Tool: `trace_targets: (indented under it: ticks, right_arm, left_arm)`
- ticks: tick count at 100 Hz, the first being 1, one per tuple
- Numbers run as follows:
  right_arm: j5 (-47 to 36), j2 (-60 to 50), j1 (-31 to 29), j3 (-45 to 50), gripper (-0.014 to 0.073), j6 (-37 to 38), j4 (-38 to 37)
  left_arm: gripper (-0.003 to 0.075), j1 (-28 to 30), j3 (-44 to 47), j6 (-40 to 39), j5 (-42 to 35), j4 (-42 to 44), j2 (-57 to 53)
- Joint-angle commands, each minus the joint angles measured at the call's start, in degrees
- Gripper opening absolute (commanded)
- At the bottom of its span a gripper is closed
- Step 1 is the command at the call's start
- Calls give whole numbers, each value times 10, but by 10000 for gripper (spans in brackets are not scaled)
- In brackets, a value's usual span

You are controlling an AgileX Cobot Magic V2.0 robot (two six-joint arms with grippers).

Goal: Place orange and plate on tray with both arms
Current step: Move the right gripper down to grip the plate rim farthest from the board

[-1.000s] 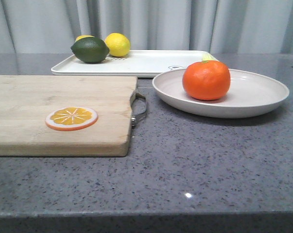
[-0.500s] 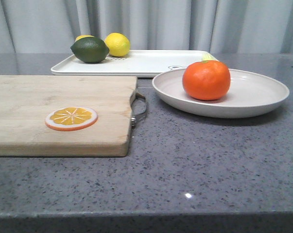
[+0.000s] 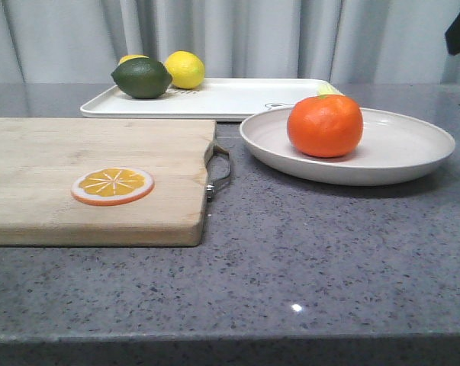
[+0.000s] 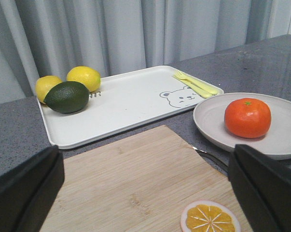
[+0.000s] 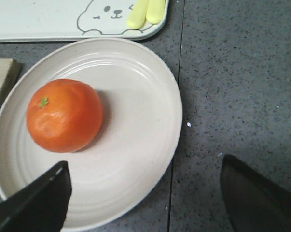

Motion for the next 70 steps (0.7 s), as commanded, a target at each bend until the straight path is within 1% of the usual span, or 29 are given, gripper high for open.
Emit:
trace_targets:
  ticks: [1, 24, 42, 70]
  right_arm:
    - [-50, 27, -2, -29, 624, -9, 13]
    - [-97, 92, -2, -31, 624, -9, 17]
    - [-99, 127, -1, -31, 624, -9, 17]
    - [-97, 150, 0, -31, 624, -9, 17]
  left_arm:
    - [652, -4, -15, -5, -21, 5, -2]
    - [652, -4, -15, -5, -21, 5, -2]
    - [652, -4, -15, -5, -21, 5, -2]
    - [652, -4, -15, -5, -21, 5, -2]
